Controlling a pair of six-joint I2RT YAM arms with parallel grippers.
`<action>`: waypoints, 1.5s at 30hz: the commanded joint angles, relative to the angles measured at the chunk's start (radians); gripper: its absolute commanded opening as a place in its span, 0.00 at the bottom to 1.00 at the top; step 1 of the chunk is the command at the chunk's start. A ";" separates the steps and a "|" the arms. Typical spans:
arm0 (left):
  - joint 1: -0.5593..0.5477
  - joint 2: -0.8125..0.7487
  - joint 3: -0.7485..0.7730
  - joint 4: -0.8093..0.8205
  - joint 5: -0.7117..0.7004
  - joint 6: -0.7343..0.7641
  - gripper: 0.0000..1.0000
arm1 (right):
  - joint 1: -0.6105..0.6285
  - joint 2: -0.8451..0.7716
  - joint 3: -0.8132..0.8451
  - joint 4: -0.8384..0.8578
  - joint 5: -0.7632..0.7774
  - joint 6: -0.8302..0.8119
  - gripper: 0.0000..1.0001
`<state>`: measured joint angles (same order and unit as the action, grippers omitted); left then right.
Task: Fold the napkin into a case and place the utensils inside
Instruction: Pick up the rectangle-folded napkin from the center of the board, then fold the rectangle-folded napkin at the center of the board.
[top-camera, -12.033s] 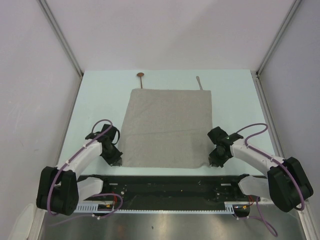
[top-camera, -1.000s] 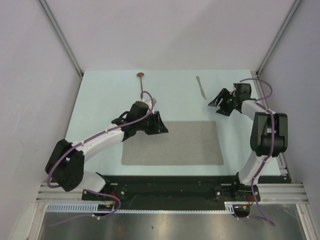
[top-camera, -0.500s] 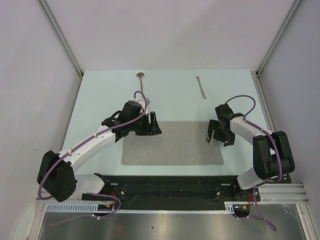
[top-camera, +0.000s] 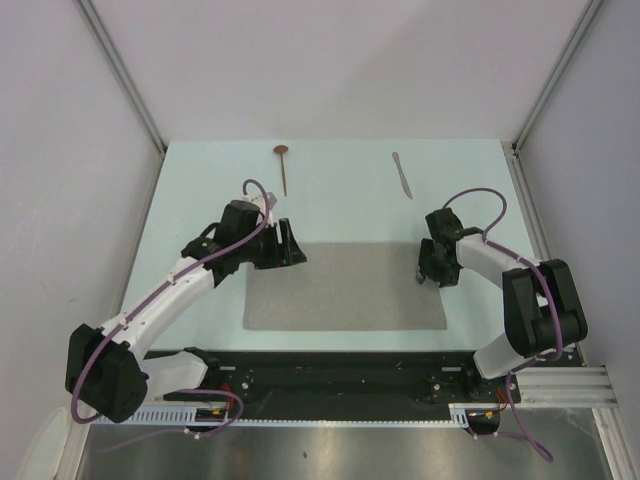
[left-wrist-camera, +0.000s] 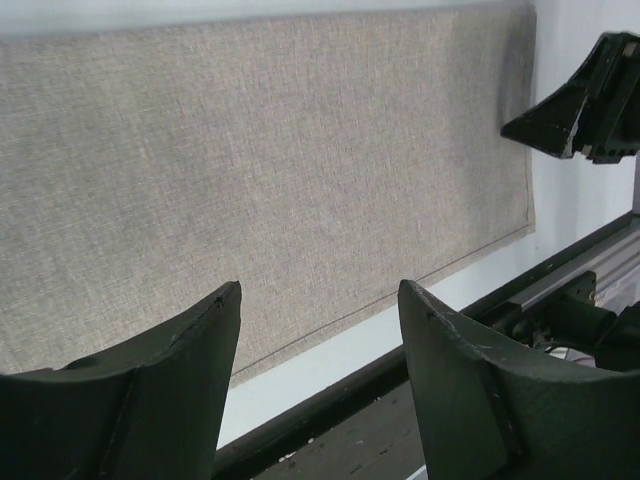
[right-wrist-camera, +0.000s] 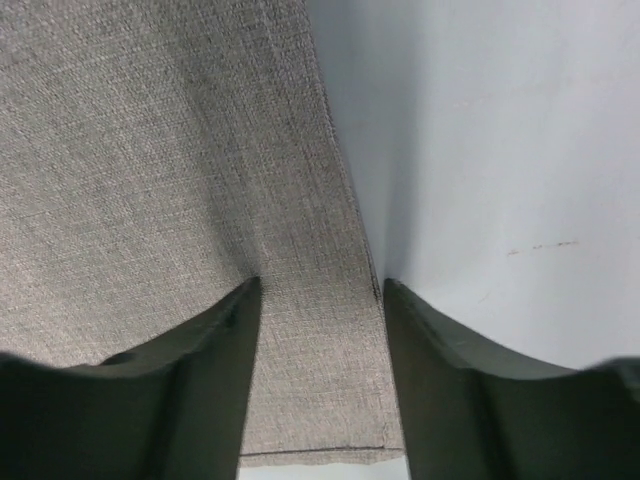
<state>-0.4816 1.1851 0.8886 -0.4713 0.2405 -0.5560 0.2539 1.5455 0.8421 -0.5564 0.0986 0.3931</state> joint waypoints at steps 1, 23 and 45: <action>0.049 -0.061 0.001 -0.018 0.042 0.022 0.69 | 0.025 0.033 -0.047 0.070 -0.036 0.023 0.48; -0.066 0.303 -0.047 0.276 0.122 -0.168 0.65 | -0.179 -0.212 -0.055 0.069 0.009 -0.045 0.00; 0.333 -0.107 -0.151 0.025 0.238 -0.001 0.68 | 0.565 0.286 0.523 -0.008 -0.034 0.232 0.00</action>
<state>-0.1764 1.1431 0.7612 -0.3645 0.4110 -0.6380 0.7418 1.7092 1.2415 -0.5747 0.1028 0.5083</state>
